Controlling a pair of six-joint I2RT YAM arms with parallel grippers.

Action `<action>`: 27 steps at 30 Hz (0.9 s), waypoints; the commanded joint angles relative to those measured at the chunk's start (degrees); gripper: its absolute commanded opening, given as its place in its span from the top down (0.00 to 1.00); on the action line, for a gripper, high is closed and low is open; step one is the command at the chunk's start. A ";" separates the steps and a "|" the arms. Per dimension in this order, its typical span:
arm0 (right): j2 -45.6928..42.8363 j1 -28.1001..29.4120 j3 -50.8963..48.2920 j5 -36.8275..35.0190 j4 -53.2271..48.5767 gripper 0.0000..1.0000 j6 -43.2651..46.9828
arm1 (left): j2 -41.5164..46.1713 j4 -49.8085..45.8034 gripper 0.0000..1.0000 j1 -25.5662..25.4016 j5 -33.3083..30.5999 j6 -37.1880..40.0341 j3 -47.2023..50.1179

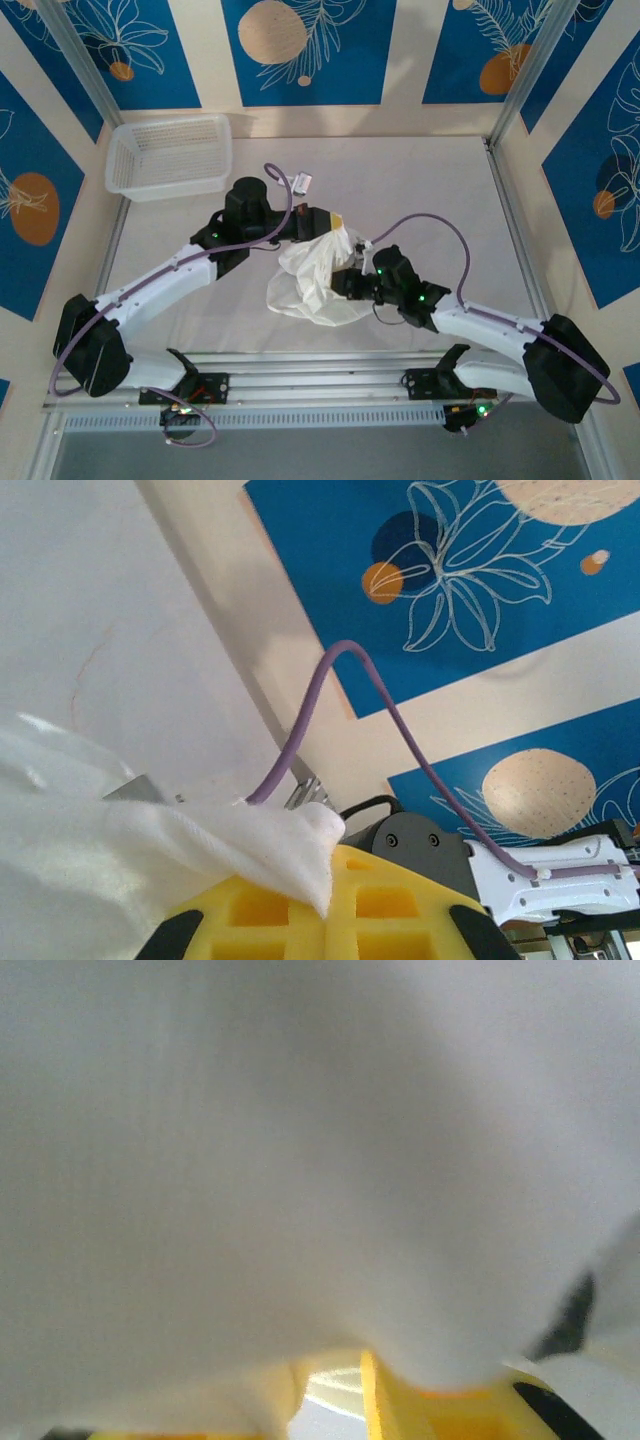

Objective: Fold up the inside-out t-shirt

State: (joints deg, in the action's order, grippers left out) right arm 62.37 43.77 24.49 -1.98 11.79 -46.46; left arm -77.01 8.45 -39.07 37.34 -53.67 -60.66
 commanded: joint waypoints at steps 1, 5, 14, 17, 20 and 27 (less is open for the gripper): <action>-6.68 2.61 -0.90 -9.00 -4.33 0.63 8.78 | 1.43 5.26 1.00 1.01 1.46 -0.55 -3.41; -17.17 4.03 1.41 -20.59 -11.07 0.48 22.18 | 1.34 5.63 1.00 1.15 1.55 -0.71 -2.80; -15.99 1.51 2.55 -22.97 5.23 0.43 53.46 | 1.66 5.44 1.00 1.15 1.82 -1.09 -2.43; -10.38 -0.63 5.90 -20.36 5.80 0.43 54.29 | 1.60 5.66 1.00 1.10 2.03 -1.48 -2.53; -7.36 -1.79 9.02 -15.65 4.40 0.80 51.05 | 1.75 5.13 1.00 1.27 1.68 -1.45 -2.43; -17.22 -5.08 9.32 15.01 -0.26 1.00 35.55 | -2.62 -0.07 1.00 11.24 2.36 2.25 0.38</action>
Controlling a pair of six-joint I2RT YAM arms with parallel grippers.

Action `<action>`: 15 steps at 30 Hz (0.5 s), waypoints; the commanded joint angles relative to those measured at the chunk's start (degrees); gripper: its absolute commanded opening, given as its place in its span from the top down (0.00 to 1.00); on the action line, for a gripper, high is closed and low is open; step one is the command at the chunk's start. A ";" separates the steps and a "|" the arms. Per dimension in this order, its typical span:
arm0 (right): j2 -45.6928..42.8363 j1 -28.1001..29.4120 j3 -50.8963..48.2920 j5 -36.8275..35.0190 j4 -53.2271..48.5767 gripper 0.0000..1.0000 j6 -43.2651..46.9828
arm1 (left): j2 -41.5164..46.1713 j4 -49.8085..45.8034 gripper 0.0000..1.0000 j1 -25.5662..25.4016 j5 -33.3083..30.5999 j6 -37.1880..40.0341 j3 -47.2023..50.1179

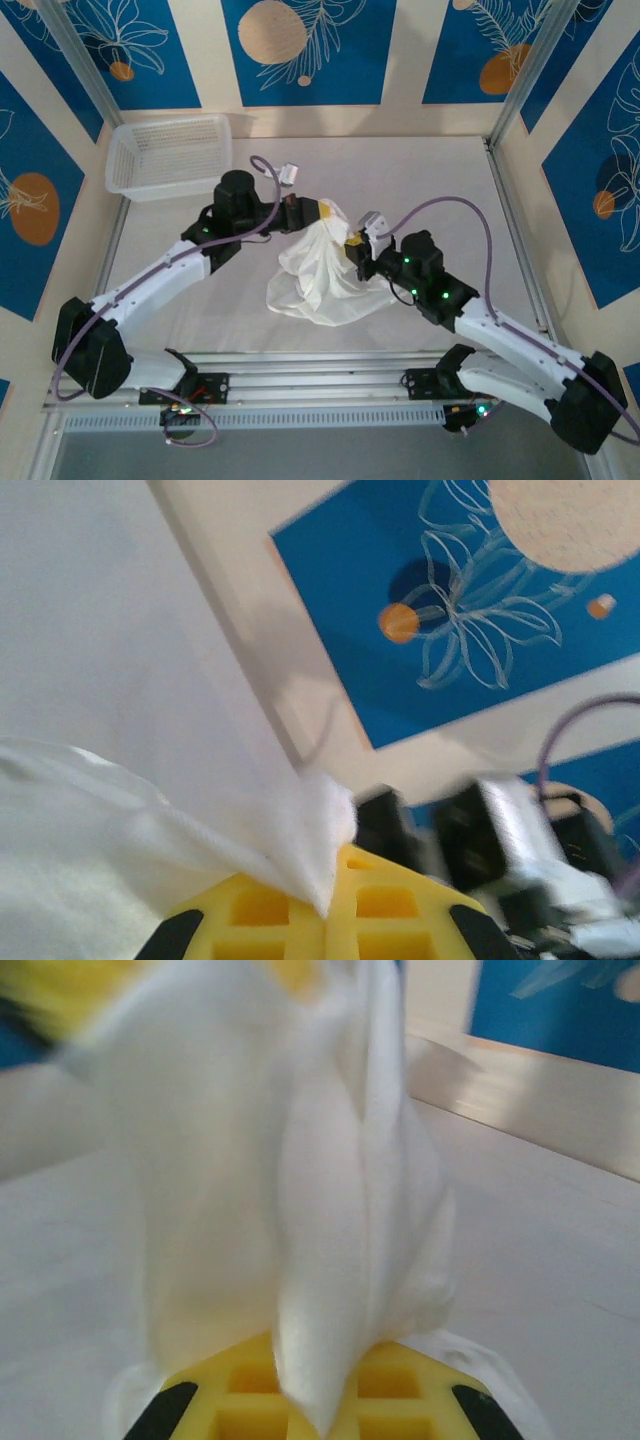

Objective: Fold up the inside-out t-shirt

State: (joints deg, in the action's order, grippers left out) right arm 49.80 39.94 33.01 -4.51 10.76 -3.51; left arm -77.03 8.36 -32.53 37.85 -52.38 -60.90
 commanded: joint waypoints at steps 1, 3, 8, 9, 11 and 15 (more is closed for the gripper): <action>-5.94 -1.51 0.41 19.63 1.24 1.00 -9.25 | -4.07 2.01 1.00 5.57 3.88 0.11 0.91; -8.22 -2.04 0.27 20.95 0.98 1.00 -12.33 | -5.83 5.27 0.94 5.75 6.13 -0.60 1.14; -8.60 -4.59 -0.42 17.91 1.90 1.00 -16.62 | -2.60 -2.09 0.66 5.86 3.51 5.34 -0.08; -8.03 -5.27 -0.45 17.38 1.89 1.00 -17.06 | -0.99 -5.35 0.61 5.90 2.02 7.66 -0.46; -6.58 -6.57 0.06 16.09 1.02 1.00 -18.12 | 2.61 -12.91 0.53 5.90 -2.14 13.32 -1.20; -3.93 -8.02 0.91 16.06 0.11 1.00 -18.95 | 11.70 -26.84 0.46 2.70 -17.56 24.42 -0.62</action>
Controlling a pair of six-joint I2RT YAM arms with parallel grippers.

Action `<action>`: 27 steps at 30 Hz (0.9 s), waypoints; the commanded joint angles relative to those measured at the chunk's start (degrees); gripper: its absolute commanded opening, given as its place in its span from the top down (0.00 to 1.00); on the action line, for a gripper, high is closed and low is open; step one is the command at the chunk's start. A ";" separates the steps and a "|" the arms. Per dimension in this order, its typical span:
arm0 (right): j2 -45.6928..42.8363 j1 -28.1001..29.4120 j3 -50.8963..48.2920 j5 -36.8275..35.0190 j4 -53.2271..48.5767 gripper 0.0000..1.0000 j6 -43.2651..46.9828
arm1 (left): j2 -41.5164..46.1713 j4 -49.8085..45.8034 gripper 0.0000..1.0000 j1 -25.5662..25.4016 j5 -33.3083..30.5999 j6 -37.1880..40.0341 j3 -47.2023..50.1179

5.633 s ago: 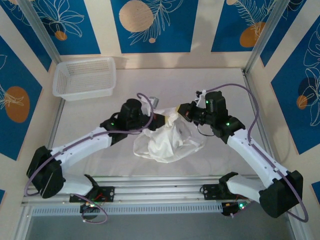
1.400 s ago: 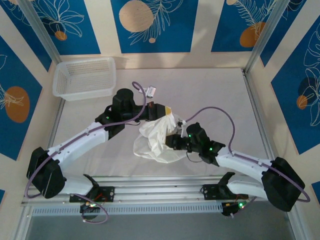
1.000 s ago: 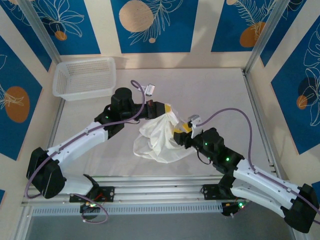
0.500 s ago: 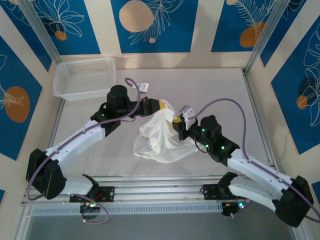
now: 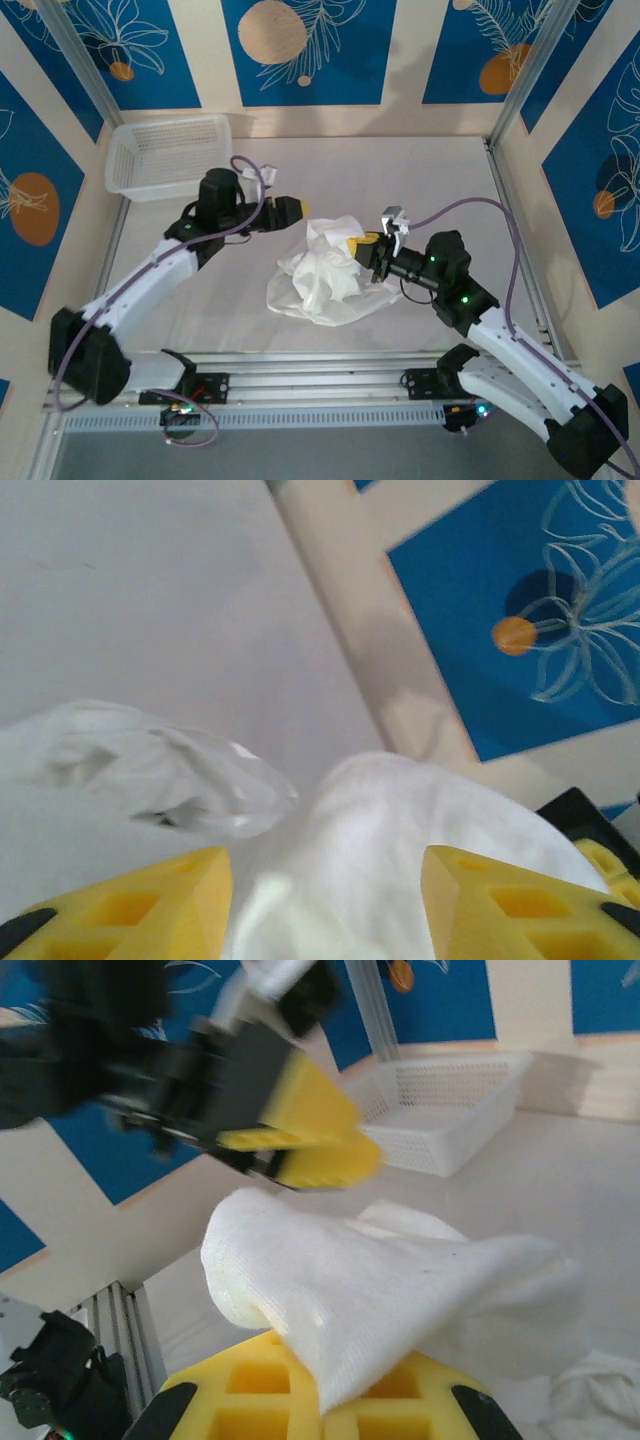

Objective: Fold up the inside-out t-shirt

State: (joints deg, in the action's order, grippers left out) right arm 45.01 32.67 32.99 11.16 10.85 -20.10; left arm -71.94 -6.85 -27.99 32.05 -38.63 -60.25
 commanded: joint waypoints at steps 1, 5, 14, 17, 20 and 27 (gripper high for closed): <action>1.13 -0.80 0.86 0.47 0.33 1.00 -2.32 | 7.91 -12.36 0.46 -2.88 -13.04 11.62 -0.43; 1.58 -0.95 1.12 0.94 0.67 1.00 -2.31 | 8.69 -12.90 0.44 -5.61 -15.86 12.23 3.36; 2.03 -0.94 3.61 3.54 -1.45 1.00 -3.10 | -3.11 0.15 0.39 -6.47 -10.40 15.06 5.66; 2.02 -0.85 3.76 3.19 -1.91 1.00 -3.54 | -7.49 5.00 0.37 -6.40 -6.95 14.39 4.38; 2.25 -0.69 3.41 3.52 -1.21 1.00 -4.17 | -10.33 8.87 0.36 -6.47 -4.69 12.51 3.46; 3.47 -0.33 1.53 4.11 0.39 1.00 -6.65 | -10.48 14.40 0.36 -6.47 -1.95 9.11 3.06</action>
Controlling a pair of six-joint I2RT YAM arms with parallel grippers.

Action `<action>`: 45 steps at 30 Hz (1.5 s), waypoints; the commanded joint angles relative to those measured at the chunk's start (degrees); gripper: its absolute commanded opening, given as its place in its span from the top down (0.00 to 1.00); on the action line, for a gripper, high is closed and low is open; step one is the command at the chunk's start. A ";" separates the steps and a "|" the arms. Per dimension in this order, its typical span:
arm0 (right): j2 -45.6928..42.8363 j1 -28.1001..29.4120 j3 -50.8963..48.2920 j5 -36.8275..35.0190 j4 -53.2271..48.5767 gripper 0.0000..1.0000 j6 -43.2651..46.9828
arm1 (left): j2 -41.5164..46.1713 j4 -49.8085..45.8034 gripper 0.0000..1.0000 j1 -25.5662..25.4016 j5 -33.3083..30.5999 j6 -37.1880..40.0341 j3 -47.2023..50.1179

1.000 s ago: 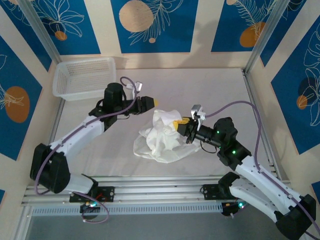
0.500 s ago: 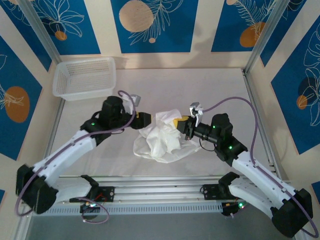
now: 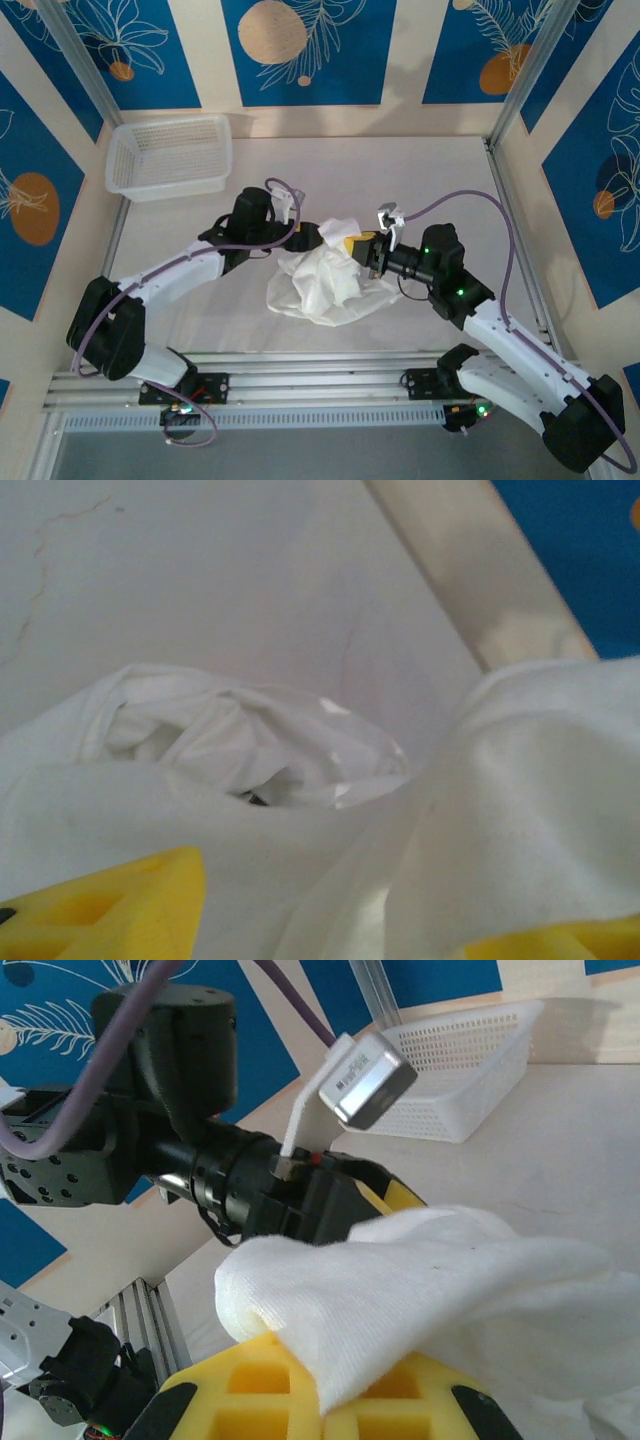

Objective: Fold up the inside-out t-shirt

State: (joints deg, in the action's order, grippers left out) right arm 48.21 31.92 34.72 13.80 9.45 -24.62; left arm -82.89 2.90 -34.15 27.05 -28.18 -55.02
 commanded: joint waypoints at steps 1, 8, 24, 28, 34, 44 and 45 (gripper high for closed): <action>0.70 0.49 -0.77 1.62 2.46 1.00 -2.95 | 0.54 4.83 0.42 -0.21 3.54 -1.57 -2.48; -0.13 0.60 -6.99 -2.44 -2.33 0.90 -6.41 | 8.79 3.09 1.00 3.26 8.25 -8.32 -4.88; 1.05 2.93 1.49 1.90 -9.20 0.44 0.70 | 55.45 -36.29 0.88 4.01 -32.08 3.90 6.34; 4.89 -1.84 3.44 -15.64 -15.81 0.40 -3.32 | 74.07 -36.11 0.48 4.01 -46.07 0.21 15.46; 19.43 -7.65 12.75 -16.74 -29.01 0.38 -10.94 | 64.65 -27.32 0.38 4.04 -43.64 -0.28 16.33; 45.57 -7.23 27.23 -17.37 -33.42 0.34 -13.91 | 11.05 -26.25 0.27 3.94 -16.33 2.08 -6.84; 47.98 -7.22 28.54 -17.20 -33.53 0.34 -14.11 | 8.41 -25.36 0.26 3.92 -15.46 1.79 -7.69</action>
State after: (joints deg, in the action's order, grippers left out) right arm 91.46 24.32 59.72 -2.59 -21.26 -36.69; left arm -70.15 -24.18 -30.48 2.02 -26.61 -60.23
